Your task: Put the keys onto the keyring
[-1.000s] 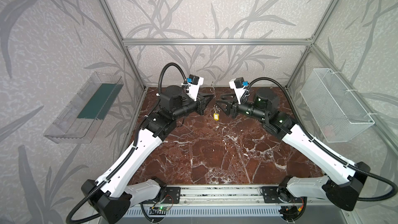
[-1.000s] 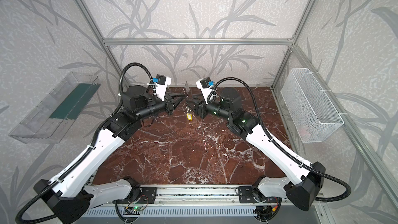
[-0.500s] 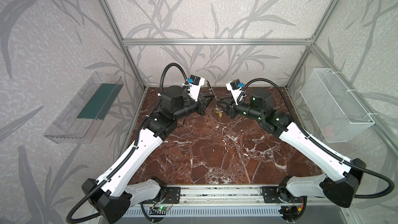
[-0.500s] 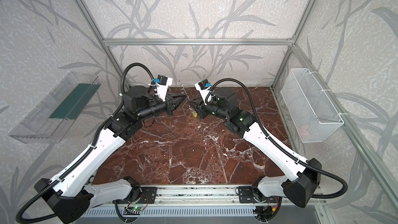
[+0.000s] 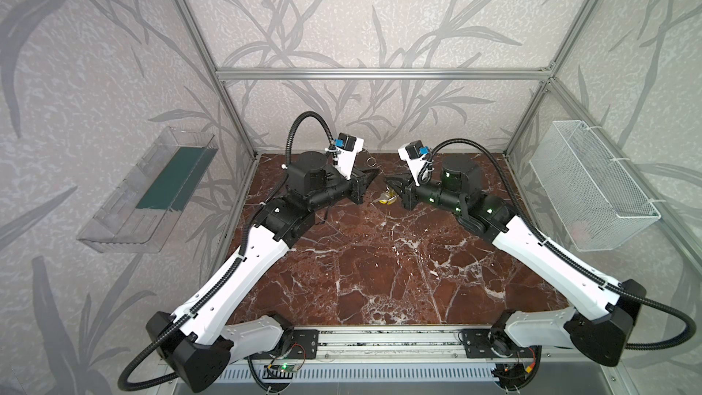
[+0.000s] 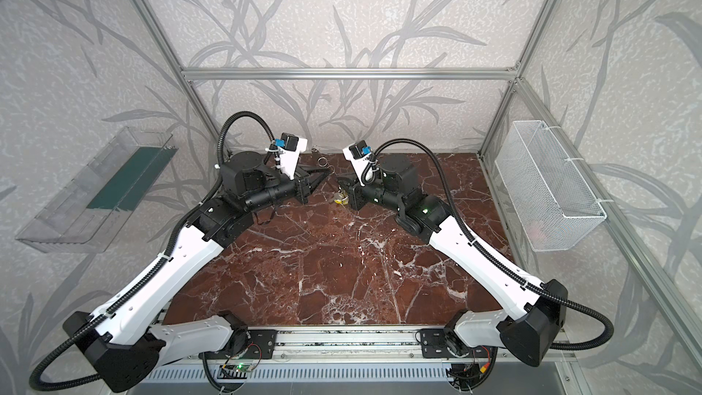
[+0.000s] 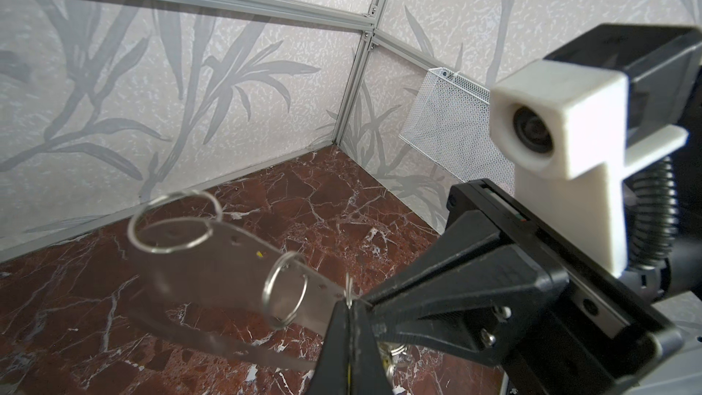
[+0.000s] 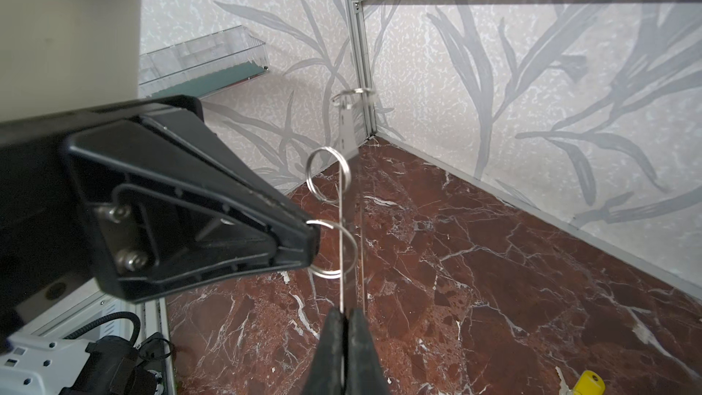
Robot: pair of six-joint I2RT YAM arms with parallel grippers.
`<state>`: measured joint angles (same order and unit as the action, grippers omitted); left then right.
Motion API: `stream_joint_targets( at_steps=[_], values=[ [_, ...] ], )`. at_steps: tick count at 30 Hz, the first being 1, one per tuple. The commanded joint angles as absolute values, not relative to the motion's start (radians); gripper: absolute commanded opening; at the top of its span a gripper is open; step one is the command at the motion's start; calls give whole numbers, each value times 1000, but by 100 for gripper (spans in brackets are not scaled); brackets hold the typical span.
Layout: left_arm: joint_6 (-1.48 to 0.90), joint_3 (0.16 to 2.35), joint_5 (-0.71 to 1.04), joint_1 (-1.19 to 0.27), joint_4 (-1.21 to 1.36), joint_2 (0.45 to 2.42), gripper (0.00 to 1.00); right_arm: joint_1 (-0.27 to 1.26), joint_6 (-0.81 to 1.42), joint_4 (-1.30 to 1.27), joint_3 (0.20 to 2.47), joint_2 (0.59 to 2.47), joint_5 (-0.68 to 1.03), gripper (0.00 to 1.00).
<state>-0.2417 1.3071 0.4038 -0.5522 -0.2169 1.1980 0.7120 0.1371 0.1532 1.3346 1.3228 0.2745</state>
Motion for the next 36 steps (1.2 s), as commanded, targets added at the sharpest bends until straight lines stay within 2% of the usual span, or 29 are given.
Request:
stream_joint_targets(
  at_steps=[1, 11, 26, 32, 36],
  values=[
    [-215, 1332, 373, -559, -216, 1192, 0, 719, 134, 120, 1348, 1282, 303, 0],
    [-236, 1331, 329, -564, -172, 1197, 0, 744, 135, 138, 1358, 1292, 342, 0],
    [-301, 1206, 375, -568, 98, 1191, 0, 759, 161, 136, 1370, 1309, 389, 1],
    [-295, 1183, 377, -568, 94, 1191, 0, 758, 176, 112, 1358, 1296, 371, 0],
    [-287, 1184, 372, -568, 68, 1183, 0, 755, 170, 140, 1362, 1295, 287, 0]
  ],
)
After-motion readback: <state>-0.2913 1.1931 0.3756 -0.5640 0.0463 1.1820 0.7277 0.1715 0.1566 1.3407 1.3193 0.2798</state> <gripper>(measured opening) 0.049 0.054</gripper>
